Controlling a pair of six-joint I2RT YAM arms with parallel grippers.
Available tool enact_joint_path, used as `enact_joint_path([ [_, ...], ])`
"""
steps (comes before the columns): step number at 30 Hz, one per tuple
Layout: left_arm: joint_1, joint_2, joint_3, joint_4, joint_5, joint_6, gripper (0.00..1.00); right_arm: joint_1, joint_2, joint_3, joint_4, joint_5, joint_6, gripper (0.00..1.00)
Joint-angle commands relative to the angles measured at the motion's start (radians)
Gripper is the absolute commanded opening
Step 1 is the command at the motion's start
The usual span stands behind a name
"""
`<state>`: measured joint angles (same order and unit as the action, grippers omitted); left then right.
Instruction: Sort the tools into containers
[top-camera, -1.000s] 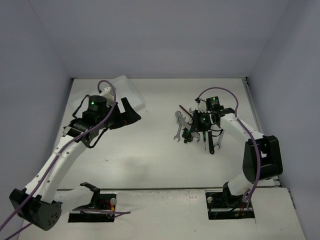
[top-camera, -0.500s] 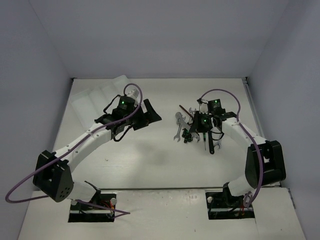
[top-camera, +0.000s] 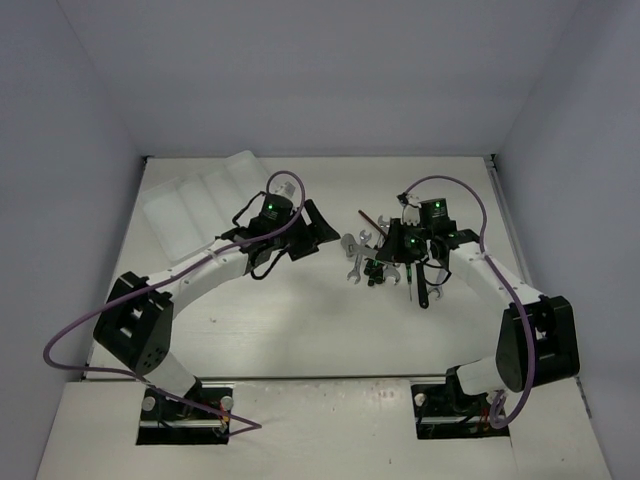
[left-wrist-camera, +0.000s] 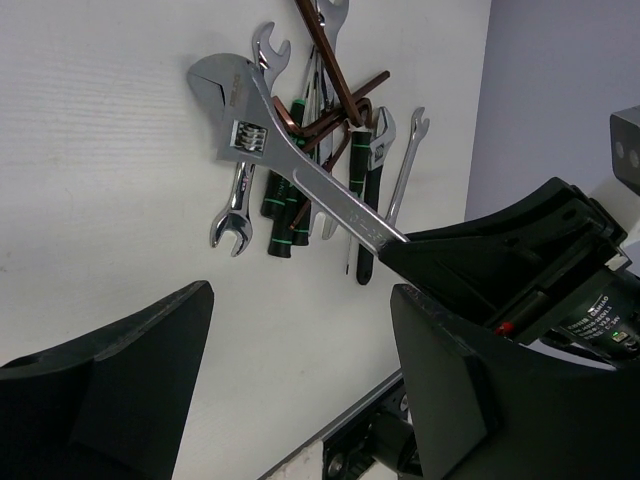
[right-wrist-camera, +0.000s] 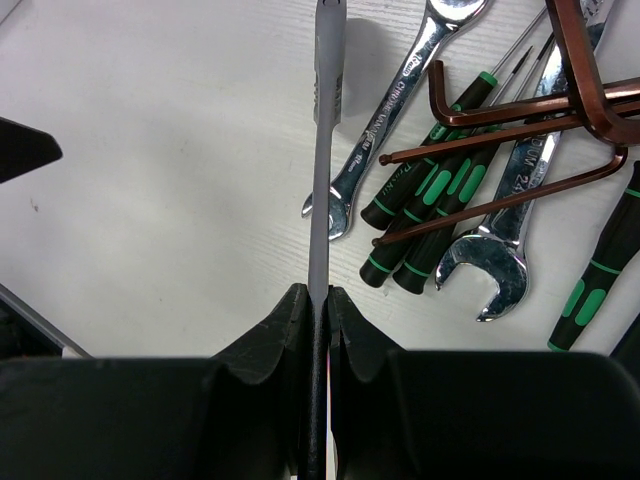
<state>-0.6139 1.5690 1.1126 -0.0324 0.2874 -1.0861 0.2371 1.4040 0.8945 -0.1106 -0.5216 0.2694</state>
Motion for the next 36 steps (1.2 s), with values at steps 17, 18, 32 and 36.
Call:
enact_joint_path([
  [17, -0.027, -0.114, -0.010, 0.164, -0.092, -0.111, 0.68, -0.023, -0.183, -0.009, 0.370, -0.109, 0.263, 0.00],
  [18, -0.028, -0.117, -0.013, 0.180, -0.093, -0.116, 0.68, -0.022, -0.189, -0.011, 0.389, -0.119, 0.282, 0.00],
  [32, -0.106, -0.036, 0.084, 0.290, -0.140, -0.202, 0.69, -0.007, -0.263, 0.003, 0.496, -0.183, 0.395, 0.00],
  [36, -0.127, -0.003, 0.111, 0.292, -0.154, -0.209, 0.69, -0.002, -0.280, 0.003, 0.515, -0.193, 0.416, 0.00],
])
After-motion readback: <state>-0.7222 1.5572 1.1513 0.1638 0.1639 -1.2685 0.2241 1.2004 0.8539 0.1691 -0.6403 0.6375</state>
